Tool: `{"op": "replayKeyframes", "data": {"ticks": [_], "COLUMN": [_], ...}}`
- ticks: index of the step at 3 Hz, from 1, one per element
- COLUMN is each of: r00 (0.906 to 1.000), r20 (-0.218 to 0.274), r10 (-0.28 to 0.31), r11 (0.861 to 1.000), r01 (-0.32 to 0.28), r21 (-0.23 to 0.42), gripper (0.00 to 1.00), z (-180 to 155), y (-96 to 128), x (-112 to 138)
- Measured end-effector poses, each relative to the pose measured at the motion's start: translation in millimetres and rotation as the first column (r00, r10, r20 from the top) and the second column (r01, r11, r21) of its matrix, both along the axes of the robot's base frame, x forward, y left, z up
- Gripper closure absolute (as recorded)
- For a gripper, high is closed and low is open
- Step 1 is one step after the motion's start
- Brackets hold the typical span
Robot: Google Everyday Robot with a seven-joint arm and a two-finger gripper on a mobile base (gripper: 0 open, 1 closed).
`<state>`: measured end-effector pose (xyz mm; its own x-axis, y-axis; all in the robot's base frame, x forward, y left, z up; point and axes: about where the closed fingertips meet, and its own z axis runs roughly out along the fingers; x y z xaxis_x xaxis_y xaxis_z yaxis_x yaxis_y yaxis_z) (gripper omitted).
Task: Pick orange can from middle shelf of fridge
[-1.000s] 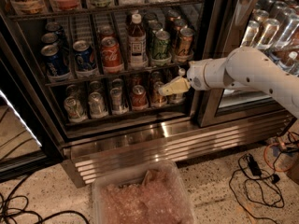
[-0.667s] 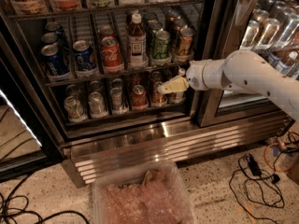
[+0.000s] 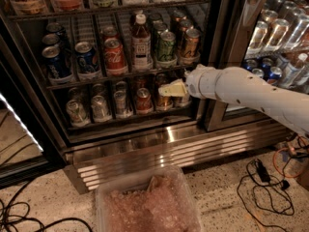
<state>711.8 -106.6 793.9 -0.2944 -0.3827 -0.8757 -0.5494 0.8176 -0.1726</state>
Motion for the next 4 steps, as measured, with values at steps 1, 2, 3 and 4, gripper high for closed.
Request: {"op": "replayKeyframes", "data": {"ticks": [1,2,3,4], "r00": [0.9926,0.9926,0.9923,0.9881], "r20": [0.083,0.083,0.092,0.118], "r10": [-0.088,-0.088,-0.082,-0.099], "r11": [0.995,0.995,0.996,0.995], "r01": [0.092,0.091,0.084,0.097], "r21": [-0.036,-0.036,-0.014,0.023], "gripper": [0.00,0.00,0.00,0.00], "z": [3,3,1,6], "y": [6,6,15,17], "x": [-7,-7,1,13]}}
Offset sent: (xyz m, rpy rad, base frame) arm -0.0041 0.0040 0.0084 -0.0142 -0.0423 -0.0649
